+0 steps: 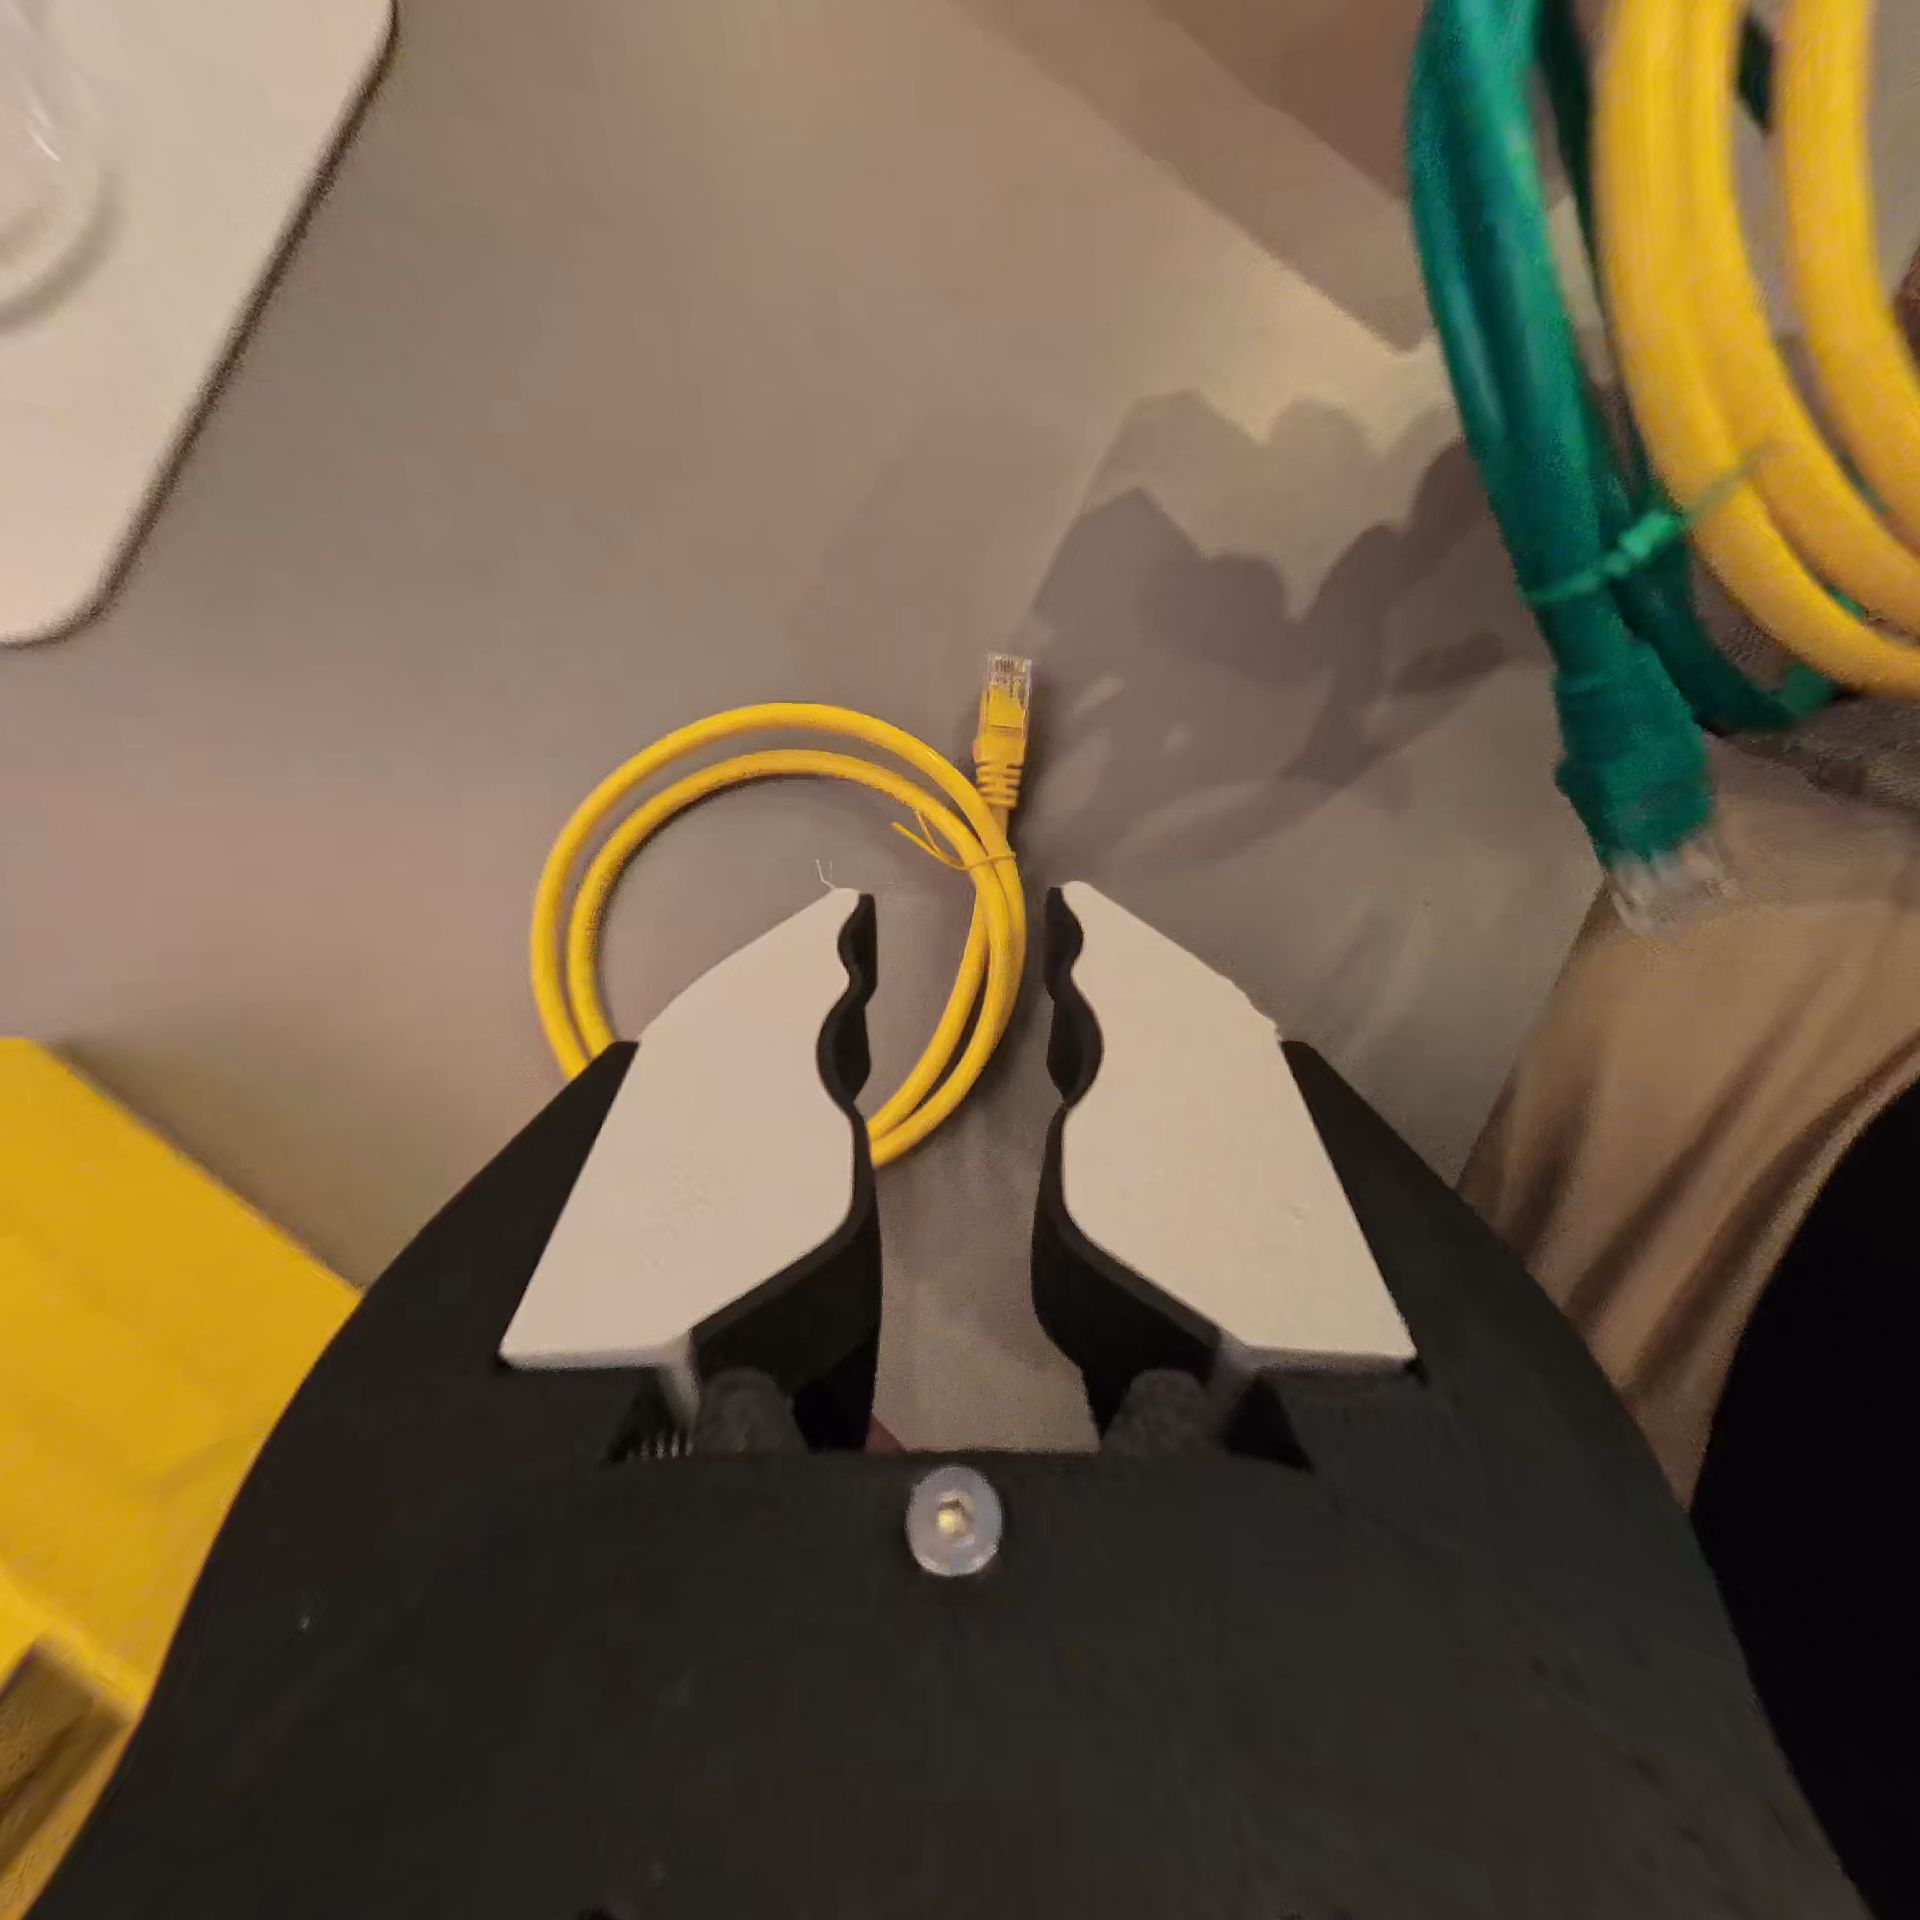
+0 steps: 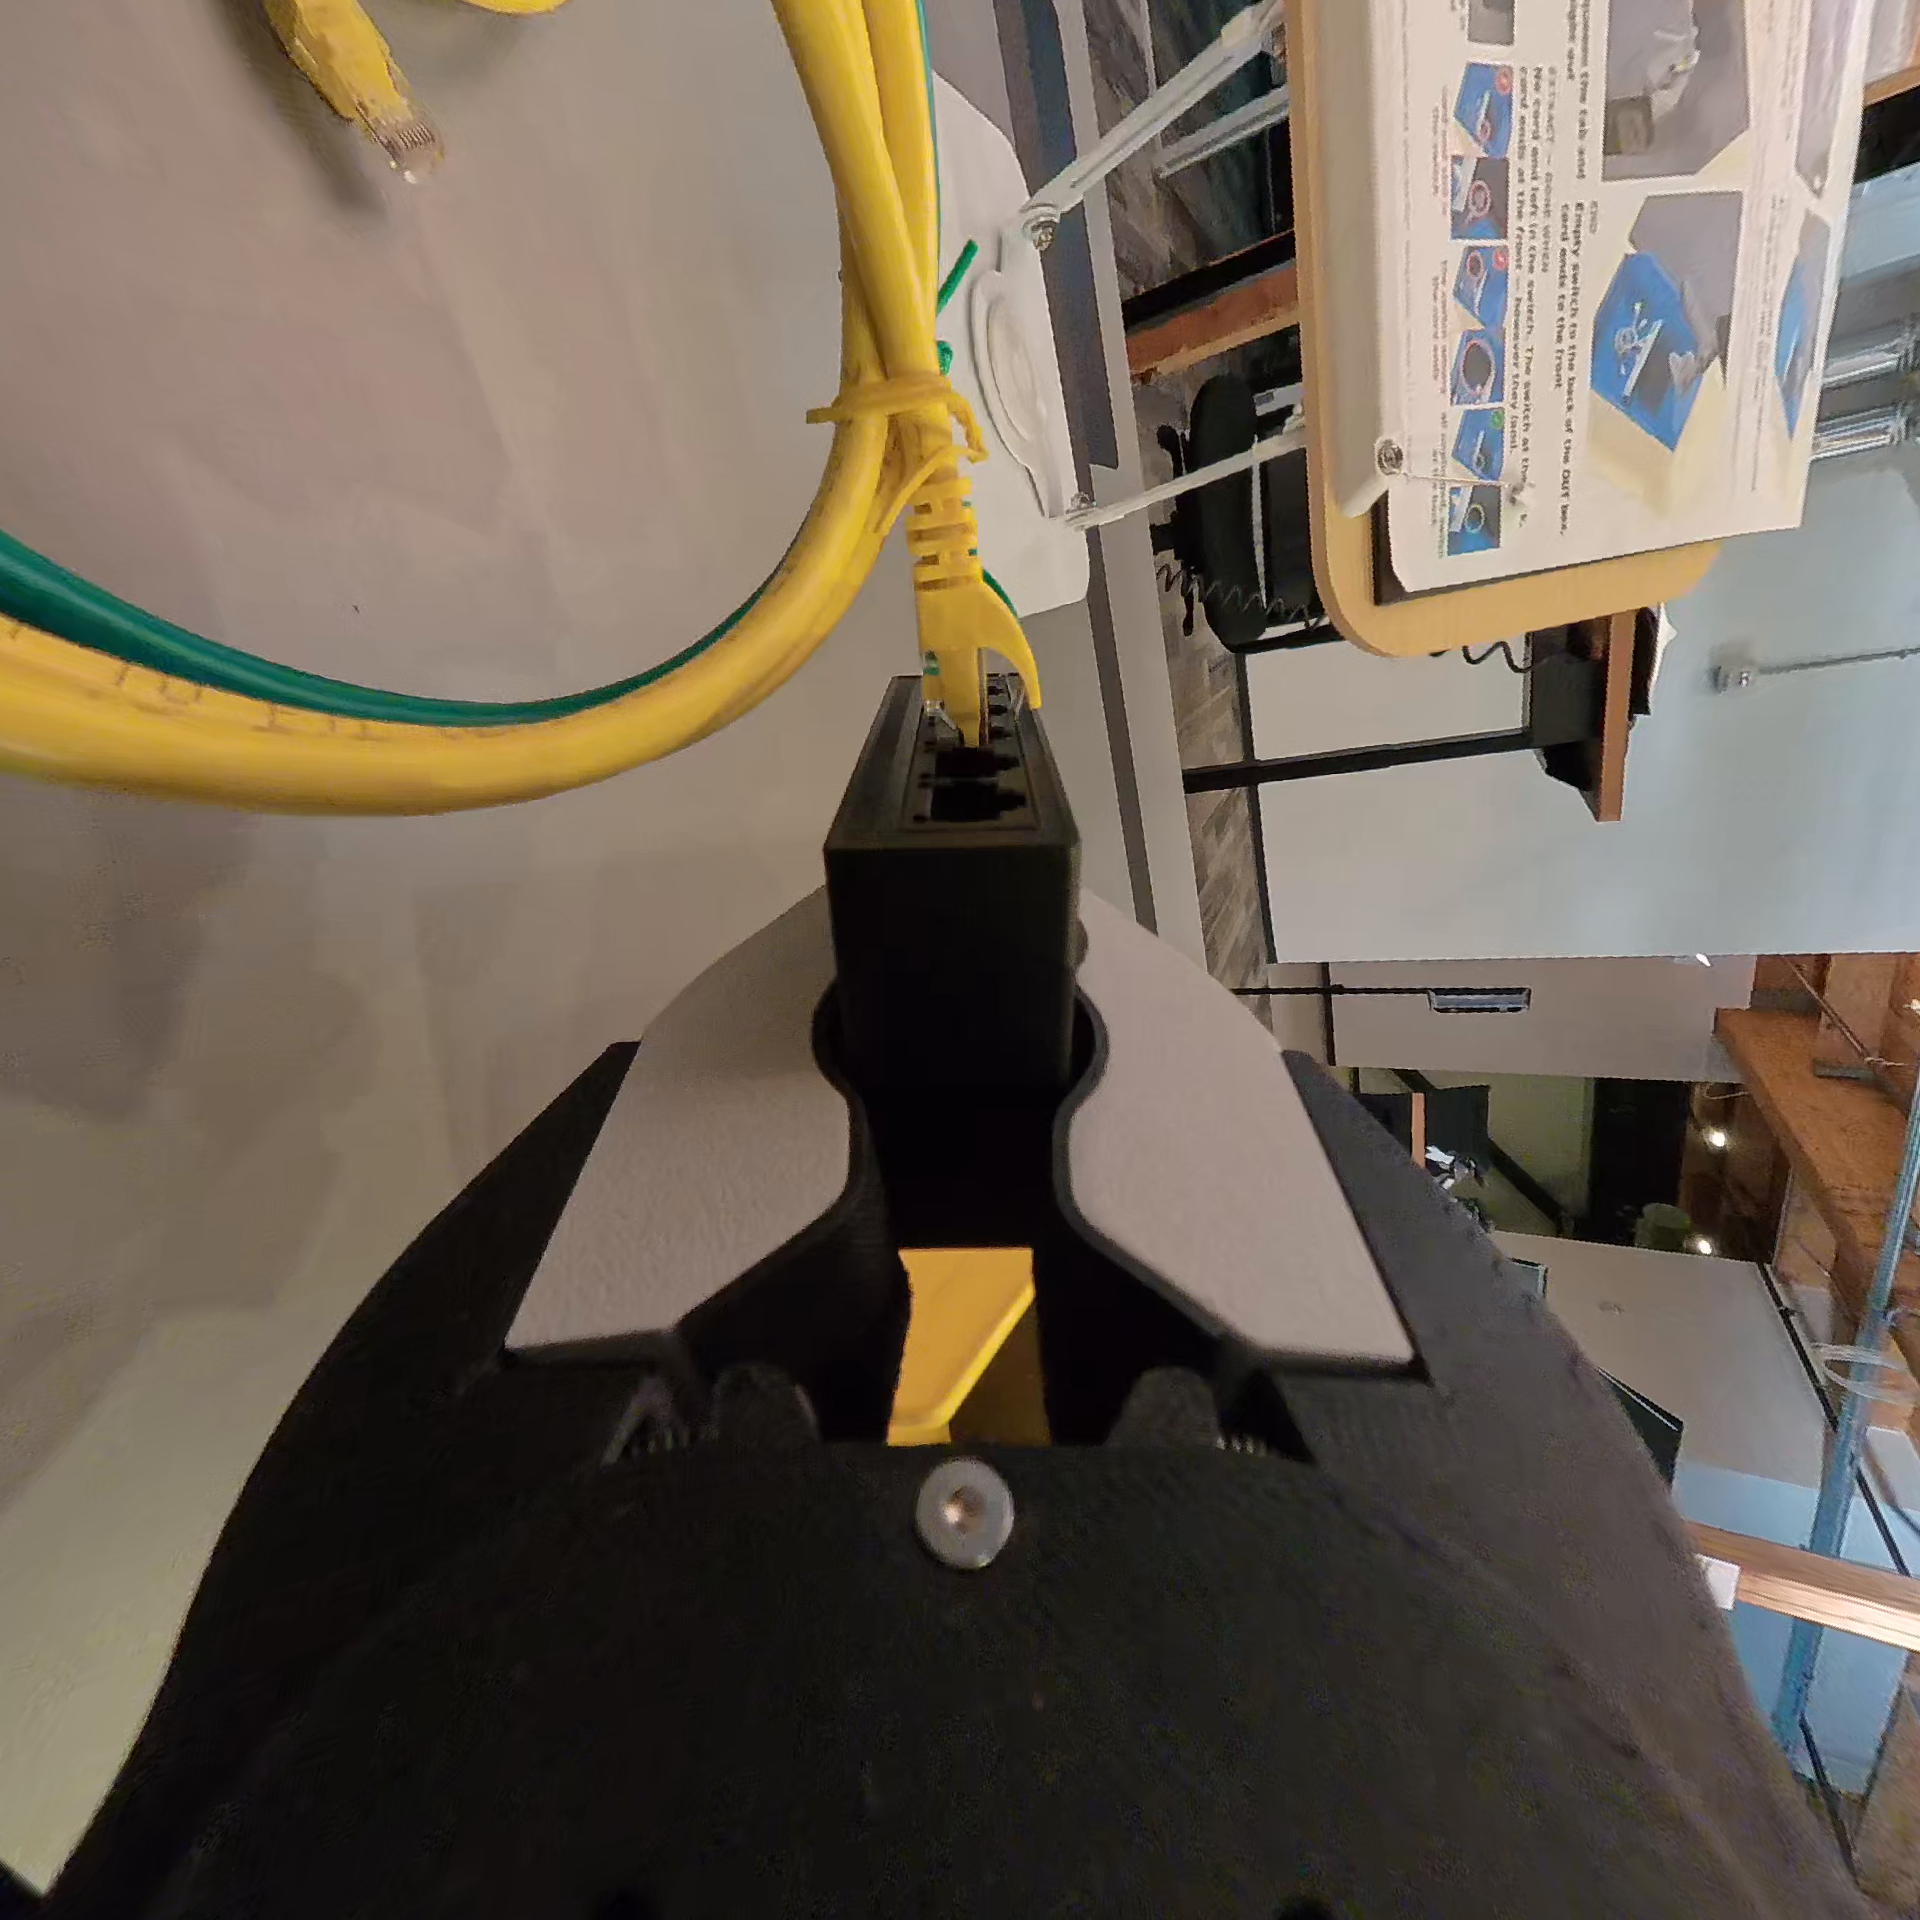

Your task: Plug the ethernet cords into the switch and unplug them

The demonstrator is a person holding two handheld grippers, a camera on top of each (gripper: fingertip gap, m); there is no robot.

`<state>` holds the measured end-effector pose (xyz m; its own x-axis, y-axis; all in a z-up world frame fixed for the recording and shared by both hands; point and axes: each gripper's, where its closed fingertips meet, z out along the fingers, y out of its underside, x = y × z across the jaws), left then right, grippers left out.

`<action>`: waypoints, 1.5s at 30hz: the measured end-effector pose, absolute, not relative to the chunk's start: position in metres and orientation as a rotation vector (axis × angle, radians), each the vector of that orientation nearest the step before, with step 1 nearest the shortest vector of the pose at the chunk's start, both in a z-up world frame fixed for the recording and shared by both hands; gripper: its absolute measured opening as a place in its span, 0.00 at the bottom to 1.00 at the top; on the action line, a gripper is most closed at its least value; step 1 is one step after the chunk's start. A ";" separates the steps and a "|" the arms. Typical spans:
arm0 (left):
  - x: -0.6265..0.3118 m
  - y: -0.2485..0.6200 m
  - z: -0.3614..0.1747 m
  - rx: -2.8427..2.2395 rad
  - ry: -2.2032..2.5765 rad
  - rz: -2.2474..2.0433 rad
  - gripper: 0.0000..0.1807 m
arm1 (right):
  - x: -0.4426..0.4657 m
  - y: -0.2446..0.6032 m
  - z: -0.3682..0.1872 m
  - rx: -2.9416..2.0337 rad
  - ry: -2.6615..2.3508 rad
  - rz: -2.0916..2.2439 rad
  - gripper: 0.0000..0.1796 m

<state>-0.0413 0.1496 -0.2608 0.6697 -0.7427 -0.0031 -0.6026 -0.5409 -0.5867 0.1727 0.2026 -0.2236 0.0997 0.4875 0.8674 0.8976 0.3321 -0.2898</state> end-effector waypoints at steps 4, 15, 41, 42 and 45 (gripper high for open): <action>-0.059 0.139 -0.242 -2.245 1.138 -0.233 0.16 | 0.183 0.200 -0.222 -1.315 -1.529 -0.491 0.17; -0.118 0.125 -0.250 -2.254 1.431 0.075 0.18 | 0.187 0.193 -0.228 -1.333 -1.531 -0.449 0.17; -0.123 0.194 -0.309 -1.763 2.272 0.959 0.03 | 0.191 0.189 -0.212 -1.317 -1.481 -0.430 0.18; -0.121 0.197 -0.303 -1.853 2.174 0.920 0.05 | 0.193 0.189 -0.211 -1.319 -1.477 -0.431 0.18; -0.113 0.185 -0.293 -2.350 1.675 0.576 0.14 | 0.196 0.188 -0.210 -1.320 -1.467 -0.426 0.18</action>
<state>-0.1129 0.1851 -0.2929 0.2823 -0.8614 -0.4223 -0.9388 -0.3385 0.0630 0.1956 0.1881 -0.2097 0.1796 0.4911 0.8524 0.8711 0.3232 -0.3697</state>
